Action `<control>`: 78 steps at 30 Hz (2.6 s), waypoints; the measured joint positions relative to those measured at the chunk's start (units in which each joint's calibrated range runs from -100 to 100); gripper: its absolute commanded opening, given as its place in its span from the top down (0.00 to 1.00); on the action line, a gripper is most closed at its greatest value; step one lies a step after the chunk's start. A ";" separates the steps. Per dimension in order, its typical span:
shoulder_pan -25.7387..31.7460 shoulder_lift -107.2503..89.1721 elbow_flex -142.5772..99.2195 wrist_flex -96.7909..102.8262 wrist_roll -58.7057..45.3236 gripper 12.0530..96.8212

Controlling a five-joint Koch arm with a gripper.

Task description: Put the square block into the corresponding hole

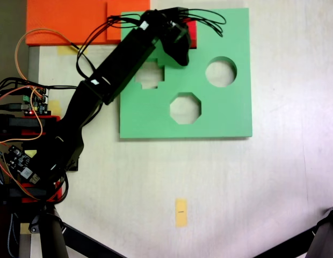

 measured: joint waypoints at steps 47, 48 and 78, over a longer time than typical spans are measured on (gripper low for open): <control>-27.55 -138.99 -145.61 69.51 -66.91 0.55; -27.16 -139.67 -151.00 73.52 -68.33 0.55; -25.15 -140.49 -166.78 84.88 -74.68 0.57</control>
